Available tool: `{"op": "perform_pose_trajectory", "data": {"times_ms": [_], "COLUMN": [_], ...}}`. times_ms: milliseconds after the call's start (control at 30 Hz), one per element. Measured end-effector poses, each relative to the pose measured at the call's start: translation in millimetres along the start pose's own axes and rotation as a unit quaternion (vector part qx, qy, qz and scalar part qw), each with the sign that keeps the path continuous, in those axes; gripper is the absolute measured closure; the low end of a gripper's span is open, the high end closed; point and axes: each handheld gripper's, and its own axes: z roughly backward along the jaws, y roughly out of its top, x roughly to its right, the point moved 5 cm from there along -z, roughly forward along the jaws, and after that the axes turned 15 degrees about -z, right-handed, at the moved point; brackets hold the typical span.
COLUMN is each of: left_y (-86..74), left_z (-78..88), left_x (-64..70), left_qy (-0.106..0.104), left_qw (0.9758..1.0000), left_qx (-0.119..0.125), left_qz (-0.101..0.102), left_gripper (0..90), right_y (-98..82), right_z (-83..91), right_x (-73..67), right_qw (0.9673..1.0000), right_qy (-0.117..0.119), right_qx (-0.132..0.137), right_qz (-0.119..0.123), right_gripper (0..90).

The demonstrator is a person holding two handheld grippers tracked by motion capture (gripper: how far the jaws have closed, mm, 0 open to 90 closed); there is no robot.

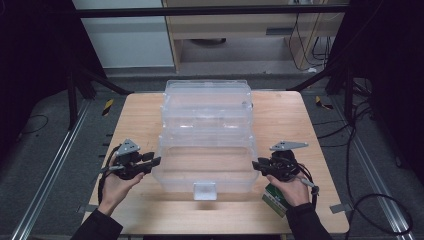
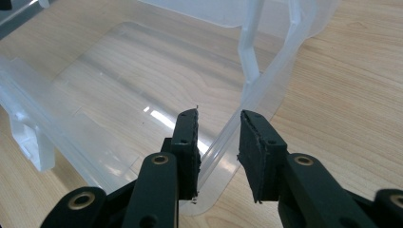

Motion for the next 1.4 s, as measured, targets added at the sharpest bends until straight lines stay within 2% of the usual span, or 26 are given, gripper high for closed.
{"op": "perform_pose_trajectory", "data": {"times_ms": [100,200,667,800,933,1100,1167,1267,1400], "left_y": [-2.9,-4.2,-4.2,-3.0,-2.4,-7.0,-12.4,-21.9,-38.5], "left_z": [-2.5,-1.8,-0.8,4.1,13.3,22.1,23.0,20.6,14.9], "left_x": [0.8,0.8,2.6,-0.5,-8.2,-23.6,-31.3,-41.7,-56.6], "left_qy": [0.006,0.004,0.003,0.014,0.029,0.062,0.081,0.094,0.11], "left_qw": [1.0,0.9999,0.9999,0.9997,0.9989,0.9969,0.9958,0.9948,0.9933], "left_qx": [-0.003,0.005,0.009,0.018,0.033,0.045,0.039,0.031,0.008], "left_qz": [0.001,0.014,0.014,0.011,0.014,0.018,0.017,0.02,0.036], "left_gripper": [65.7,66.7,67.1,63.8,57.3,48.9,46.4,44.2,41.9], "right_y": [-0.2,0.2,1.9,2.4,3.5,3.6,4.1,5.4,8.2], "right_z": [0.3,0.1,0.1,1.5,12.1,25.1,26.8,30.8,39.2], "right_x": [-0.2,-0.1,0.2,0.5,-2.3,-4.4,-2.9,-1.6,-2.3], "right_qw": [1.0,1.0,0.9999,0.9998,0.9999,0.9997,0.9995,0.999,0.998], "right_qy": [-0.001,-0.002,-0.01,-0.016,-0.007,-0.007,-0.016,-0.031,-0.045], "right_qx": [-0.002,-0.003,-0.008,-0.005,0.004,0.011,0.004,-0.013,-0.026], "right_qz": [-0.002,0.001,0.005,0.007,0.011,0.021,0.026,0.03,0.037], "right_gripper": [68.3,68.2,68.2,64.4,58.9,51.7,48.6,42.5,36.0]}}
